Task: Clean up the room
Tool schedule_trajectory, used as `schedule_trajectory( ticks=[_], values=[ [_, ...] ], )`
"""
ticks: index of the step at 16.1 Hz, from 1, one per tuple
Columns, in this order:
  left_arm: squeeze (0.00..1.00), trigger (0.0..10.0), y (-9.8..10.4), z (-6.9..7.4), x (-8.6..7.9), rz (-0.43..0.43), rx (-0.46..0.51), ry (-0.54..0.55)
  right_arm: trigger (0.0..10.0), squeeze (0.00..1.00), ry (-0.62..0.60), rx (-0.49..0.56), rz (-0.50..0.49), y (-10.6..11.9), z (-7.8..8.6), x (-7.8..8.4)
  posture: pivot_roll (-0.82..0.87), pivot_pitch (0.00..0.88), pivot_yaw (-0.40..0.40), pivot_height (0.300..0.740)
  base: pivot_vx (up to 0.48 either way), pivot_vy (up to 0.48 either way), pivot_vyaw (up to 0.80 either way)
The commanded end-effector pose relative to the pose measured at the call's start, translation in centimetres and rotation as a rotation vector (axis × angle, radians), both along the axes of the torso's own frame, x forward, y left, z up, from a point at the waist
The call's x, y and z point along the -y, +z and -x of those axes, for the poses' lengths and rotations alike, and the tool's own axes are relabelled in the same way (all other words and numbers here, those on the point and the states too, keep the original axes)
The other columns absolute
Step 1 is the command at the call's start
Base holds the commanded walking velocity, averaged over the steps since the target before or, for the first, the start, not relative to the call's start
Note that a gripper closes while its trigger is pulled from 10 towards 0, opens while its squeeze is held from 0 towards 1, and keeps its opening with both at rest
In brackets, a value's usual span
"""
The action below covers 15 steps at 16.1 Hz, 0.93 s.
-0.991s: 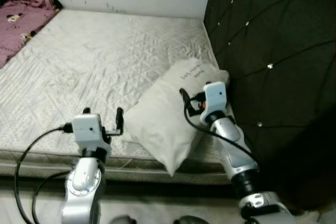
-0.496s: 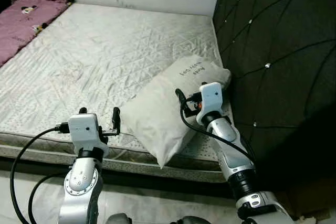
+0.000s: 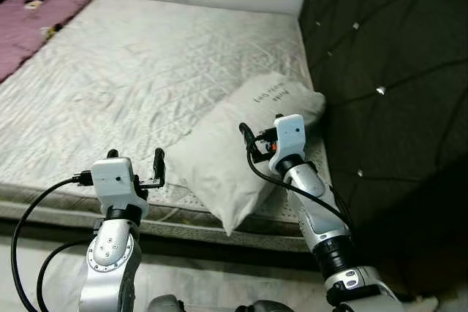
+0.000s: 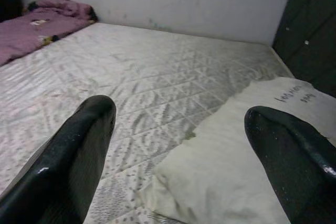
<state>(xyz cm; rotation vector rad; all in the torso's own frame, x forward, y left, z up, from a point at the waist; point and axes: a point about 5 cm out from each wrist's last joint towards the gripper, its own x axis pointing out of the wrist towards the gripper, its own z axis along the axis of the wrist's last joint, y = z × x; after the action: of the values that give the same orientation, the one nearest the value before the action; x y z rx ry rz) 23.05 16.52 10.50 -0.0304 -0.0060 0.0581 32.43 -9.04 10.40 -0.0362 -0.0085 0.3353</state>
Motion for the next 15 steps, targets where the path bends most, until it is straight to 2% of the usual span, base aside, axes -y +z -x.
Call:
schedule_trajectory(
  ticks=[1,3,7,8,13,15],
  values=[
    [0.00,10.0,0.1,0.0,0.0,0.003,-0.002,-0.007,10.0,0.00,-0.003,0.000,0.000,0.3,-0.2,0.2,-0.02,0.028,-0.054,0.740,0.000,0.000,0.00],
    [0.00,10.0,0.0,0.1,0.0,0.003,-0.006,0.004,10.0,0.00,-0.003,-0.002,0.000,0.2,-0.1,0.3,-0.02,0.028,-0.054,0.740,0.000,0.000,0.00],
    [0.00,10.0,-0.1,0.7,-1.5,0.009,-0.024,0.107,10.0,0.00,-0.013,-0.004,-0.010,0.3,0.1,0.5,-0.01,0.035,-0.050,0.740,0.000,0.000,-0.78],
    [0.00,10.0,-0.1,1.1,-1.9,0.022,-0.020,0.081,10.0,0.00,-0.015,0.000,-0.014,0.4,0.1,0.6,-0.01,0.037,-0.051,0.740,0.000,0.000,-0.44],
    [0.00,10.0,0.6,2.3,-3.0,-0.051,0.009,0.155,10.0,0.00,-0.013,0.019,-0.047,1.6,0.3,0.4,0.01,0.082,-0.047,0.740,0.000,0.000,0.00],
    [0.00,10.0,0.2,3.3,-3.3,-0.059,-0.038,0.193,10.0,0.00,-0.013,0.005,-0.071,1.5,0.8,0.3,0.01,0.097,-0.044,0.740,0.000,0.000,0.00]
  ],
)
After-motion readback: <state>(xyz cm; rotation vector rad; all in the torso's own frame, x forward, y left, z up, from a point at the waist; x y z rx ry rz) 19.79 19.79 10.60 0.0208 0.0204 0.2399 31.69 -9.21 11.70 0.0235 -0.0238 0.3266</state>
